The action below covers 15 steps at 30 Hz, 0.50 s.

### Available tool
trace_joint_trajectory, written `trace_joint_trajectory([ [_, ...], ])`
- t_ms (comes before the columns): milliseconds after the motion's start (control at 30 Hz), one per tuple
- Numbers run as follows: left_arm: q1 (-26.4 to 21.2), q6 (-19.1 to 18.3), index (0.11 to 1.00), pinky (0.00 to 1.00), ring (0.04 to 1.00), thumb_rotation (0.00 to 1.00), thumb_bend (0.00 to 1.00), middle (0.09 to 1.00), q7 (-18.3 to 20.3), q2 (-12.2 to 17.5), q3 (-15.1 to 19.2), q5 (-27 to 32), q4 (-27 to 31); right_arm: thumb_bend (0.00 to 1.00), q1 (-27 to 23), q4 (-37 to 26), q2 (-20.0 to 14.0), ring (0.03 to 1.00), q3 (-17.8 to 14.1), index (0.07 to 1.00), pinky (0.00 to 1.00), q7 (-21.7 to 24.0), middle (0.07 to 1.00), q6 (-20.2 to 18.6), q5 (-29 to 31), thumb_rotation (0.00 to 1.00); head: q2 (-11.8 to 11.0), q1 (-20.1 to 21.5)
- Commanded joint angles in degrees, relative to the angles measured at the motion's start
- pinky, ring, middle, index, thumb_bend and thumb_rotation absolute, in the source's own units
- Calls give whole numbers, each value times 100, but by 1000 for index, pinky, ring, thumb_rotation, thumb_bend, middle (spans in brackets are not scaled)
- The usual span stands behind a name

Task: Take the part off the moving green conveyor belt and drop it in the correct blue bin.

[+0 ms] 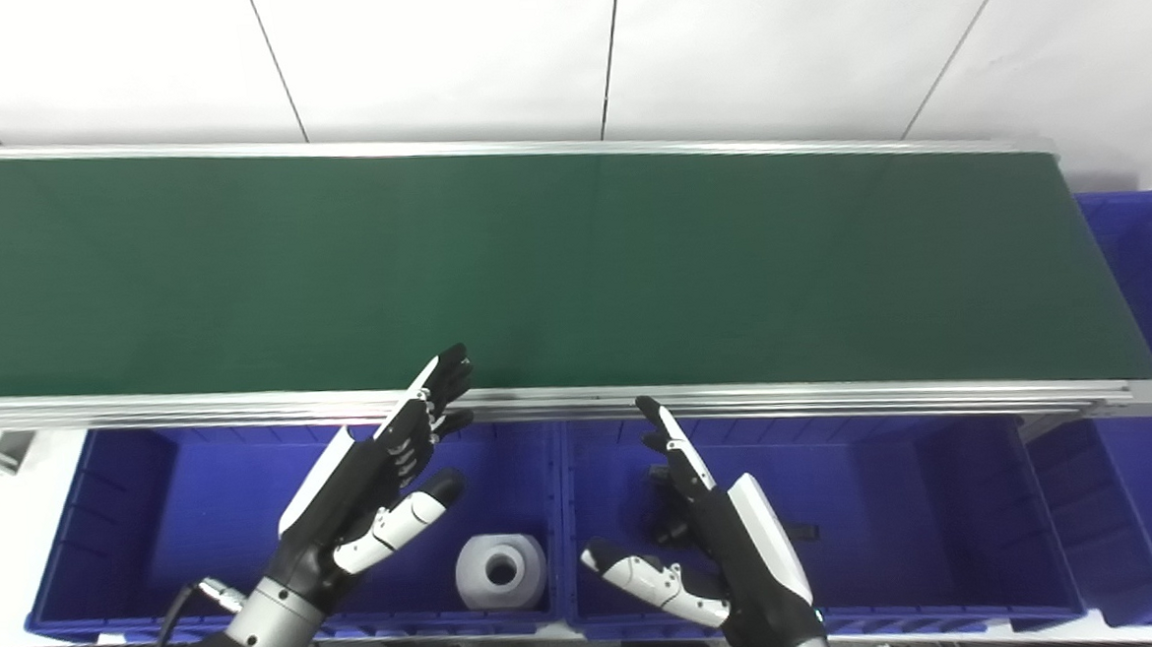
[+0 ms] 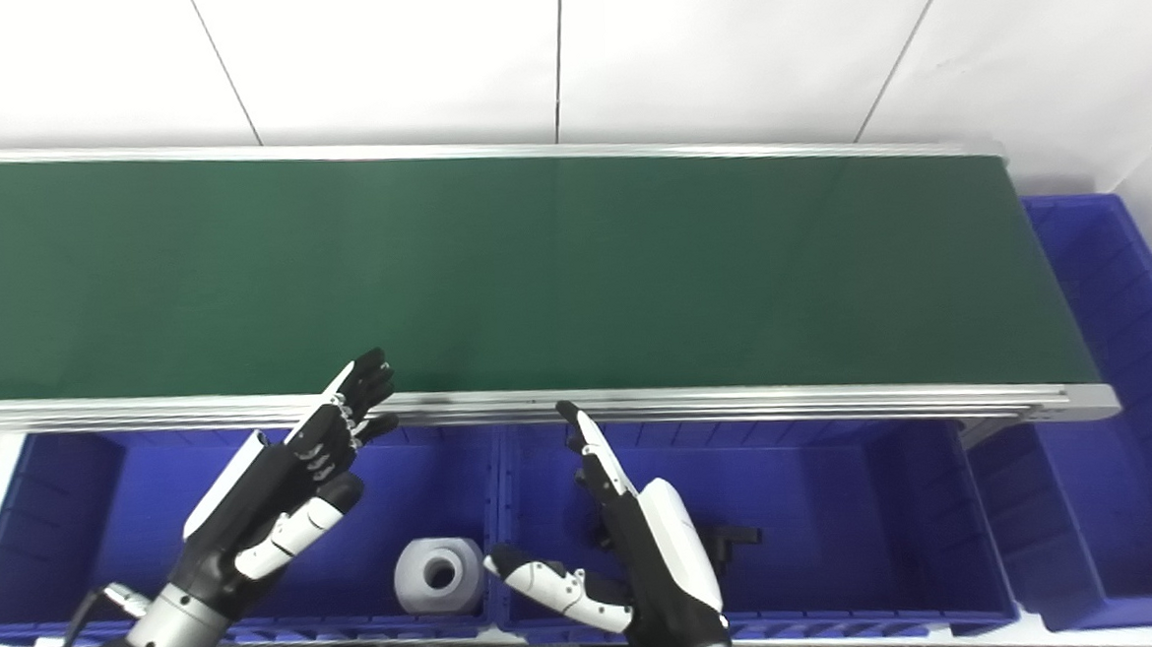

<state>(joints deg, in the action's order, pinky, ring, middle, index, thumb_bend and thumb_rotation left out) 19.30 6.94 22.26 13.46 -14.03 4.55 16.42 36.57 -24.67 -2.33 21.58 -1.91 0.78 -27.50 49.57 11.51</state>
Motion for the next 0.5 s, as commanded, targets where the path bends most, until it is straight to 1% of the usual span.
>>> trace_joint_trajectory([
  [0, -25, 411, 1000, 926, 1000, 705, 403, 1000, -20, 11, -2, -37, 50, 769, 24, -2, 39, 942, -29, 1000, 856, -173, 987, 484, 171, 704, -58, 12],
  [100, -4, 543, 1000, 927, 1000, 713, 420, 1000, -7, 18, -1, -3, -39, 772, 57, 109, 44, 944, -62, 1000, 856, -260, 988, 586, 231, 716, -113, 24],
  [133, -1, 588, 1000, 930, 1000, 714, 421, 1000, -4, 21, -4, -3, -73, 775, 77, 131, 51, 944, -73, 1000, 858, -282, 988, 611, 250, 718, -189, 34],
  [167, 9, 613, 1000, 936, 1000, 716, 420, 1000, -5, 27, -7, -13, -93, 771, 99, 154, 64, 943, -89, 1000, 858, -311, 988, 639, 286, 718, -219, 38],
  [267, 54, 607, 1000, 948, 1000, 722, 416, 1000, -21, 37, -9, -57, -86, 757, 136, 232, 103, 941, -134, 999, 866, -435, 982, 760, 335, 705, -326, 40],
  [300, 64, 625, 1000, 945, 1000, 720, 416, 1000, -22, 36, -10, -61, -93, 752, 139, 260, 115, 940, -151, 998, 867, -485, 982, 821, 344, 701, -326, 40],
  [367, 81, 646, 1000, 943, 1000, 715, 413, 1000, -17, 33, -14, -69, -116, 750, 128, 341, 119, 943, -191, 995, 873, -590, 984, 974, 327, 704, -401, 32],
  [467, 94, 572, 1000, 958, 1000, 697, 410, 1000, -21, 36, -16, -101, -107, 736, 100, 447, 101, 945, -244, 999, 874, -706, 989, 1221, 310, 706, -423, 42],
])
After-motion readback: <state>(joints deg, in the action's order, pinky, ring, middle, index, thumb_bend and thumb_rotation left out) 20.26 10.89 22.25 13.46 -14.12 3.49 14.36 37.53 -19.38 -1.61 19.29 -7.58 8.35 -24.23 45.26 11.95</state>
